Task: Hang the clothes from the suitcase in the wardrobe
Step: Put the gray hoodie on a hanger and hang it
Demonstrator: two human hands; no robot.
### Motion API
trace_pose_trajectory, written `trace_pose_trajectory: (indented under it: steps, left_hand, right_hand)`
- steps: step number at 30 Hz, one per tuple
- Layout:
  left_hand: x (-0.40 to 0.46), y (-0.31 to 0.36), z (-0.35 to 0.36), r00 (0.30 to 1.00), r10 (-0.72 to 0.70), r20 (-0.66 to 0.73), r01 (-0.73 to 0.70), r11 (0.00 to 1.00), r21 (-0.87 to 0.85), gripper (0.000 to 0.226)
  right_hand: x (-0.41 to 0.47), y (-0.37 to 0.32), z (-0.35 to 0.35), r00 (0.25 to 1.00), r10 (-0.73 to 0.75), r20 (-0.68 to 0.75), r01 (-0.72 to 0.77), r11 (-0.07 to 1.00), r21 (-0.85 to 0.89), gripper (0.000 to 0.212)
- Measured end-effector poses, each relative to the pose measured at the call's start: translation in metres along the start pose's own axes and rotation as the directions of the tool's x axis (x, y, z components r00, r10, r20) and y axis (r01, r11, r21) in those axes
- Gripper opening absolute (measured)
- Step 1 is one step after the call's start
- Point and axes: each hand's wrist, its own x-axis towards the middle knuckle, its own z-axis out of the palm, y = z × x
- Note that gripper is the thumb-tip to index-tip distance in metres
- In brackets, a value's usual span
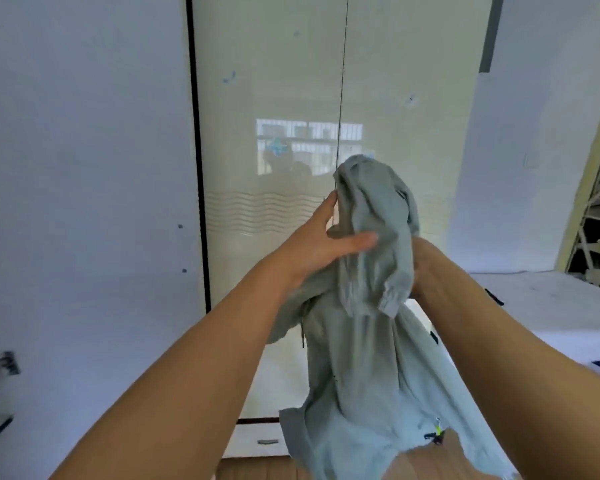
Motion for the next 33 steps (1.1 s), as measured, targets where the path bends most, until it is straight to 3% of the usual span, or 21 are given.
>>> trace_pose_trajectory:
  steps: [2, 4, 7, 8, 11, 12, 14, 16, 19, 22, 24, 26, 28, 30, 31, 32, 33]
  left_hand:
    - [-0.022, -0.049, -0.035, 0.975, -0.205, -0.091, 0.211, 0.976, 0.062, 0.119]
    - [-0.042, -0.108, -0.065, 0.914, -0.394, -0.097, 0.396, 0.918, 0.005, 0.134]
    - [-0.076, -0.180, -0.094, 0.848, -0.524, -0.083, 0.529, 0.847, 0.060, 0.127]
    - [-0.090, -0.180, -0.099, 0.858, -0.501, -0.110, 0.511, 0.855, 0.091, 0.113]
    - [-0.113, -0.157, -0.109, 0.884, -0.404, -0.235, 0.433, 0.897, 0.087, 0.038]
    - [-0.114, -0.146, -0.117, 0.872, -0.395, -0.289, 0.437, 0.894, 0.101, 0.028]
    - [-0.114, -0.125, -0.136, 0.863, -0.379, -0.335, 0.415, 0.909, 0.039, 0.018]
    - [-0.114, -0.098, -0.158, 0.846, -0.391, -0.363, 0.343, 0.919, -0.193, 0.018]
    - [-0.116, -0.043, -0.186, 0.842, -0.433, -0.322, 0.221, 0.821, -0.527, 0.016]
    - [-0.118, -0.001, -0.201, 0.852, -0.378, -0.362, 0.191, 0.868, -0.458, 0.030]
    - [-0.116, 0.017, -0.201, 0.876, -0.347, -0.335, 0.223, 0.907, -0.358, 0.047]
    - [-0.114, 0.026, -0.193, 0.885, -0.330, -0.328, 0.292, 0.943, -0.159, 0.036]
    - [-0.111, 0.036, -0.182, 0.884, -0.325, -0.336, 0.343, 0.939, -0.006, 0.021]
    - [-0.107, 0.044, -0.172, 0.913, -0.280, -0.297, 0.336, 0.929, 0.154, 0.016]
    - [-0.106, 0.048, -0.168, 0.925, -0.234, -0.299, 0.310, 0.919, 0.242, 0.014]
    - [-0.106, 0.050, -0.166, 0.932, -0.174, -0.317, 0.273, 0.913, 0.303, 0.011]
    - [-0.106, 0.053, -0.164, 0.935, -0.118, -0.334, 0.235, 0.911, 0.338, 0.008]
  right_hand:
    - [-0.009, -0.012, 0.024, 0.993, 0.049, -0.104, -0.038, 0.994, 0.106, 0.028]
    - [-0.011, -0.019, 0.048, 0.985, 0.055, -0.165, -0.040, 0.995, 0.096, 0.030]
    - [-0.017, -0.019, 0.073, 0.982, 0.055, -0.180, -0.050, 0.998, 0.034, 0.027]
    - [-0.019, -0.019, 0.083, 0.987, 0.045, -0.156, -0.042, 0.999, 0.025, 0.026]
    - [-0.015, -0.019, 0.105, 0.989, 0.002, -0.151, -0.005, 1.000, -0.019, 0.025]
    - [-0.013, -0.019, 0.108, 0.987, -0.019, -0.160, 0.016, 1.000, -0.020, 0.025]
    - [-0.001, -0.019, 0.106, 0.974, -0.063, -0.216, 0.068, 0.998, 0.016, 0.027]
    - [0.013, -0.014, 0.092, 0.937, -0.044, -0.345, 0.070, 0.996, 0.063, 0.032]
    - [0.036, 0.005, 0.060, 0.858, 0.053, -0.511, 0.019, 0.991, 0.135, 0.028]
    - [0.052, 0.032, 0.051, 0.824, 0.131, -0.551, -0.096, 0.991, 0.092, 0.020]
    - [0.036, 0.047, 0.082, 0.875, 0.115, -0.471, -0.148, 0.988, -0.034, 0.011]
    - [0.017, 0.063, 0.114, 0.930, 0.002, -0.368, -0.114, 0.953, -0.282, 0.010]
    - [-0.002, 0.073, 0.142, 0.993, -0.098, -0.072, 0.051, 0.872, -0.488, 0.052]
    - [-0.020, 0.077, 0.166, 0.939, -0.057, 0.338, 0.250, 0.788, -0.563, 0.079]
    - [-0.028, 0.077, 0.175, 0.854, 0.018, 0.519, 0.337, 0.741, -0.580, 0.073]
    - [-0.028, 0.077, 0.179, 0.799, 0.081, 0.596, 0.367, 0.718, -0.591, 0.059]
    - [-0.029, 0.077, 0.182, 0.790, 0.113, 0.603, 0.351, 0.722, -0.596, 0.042]
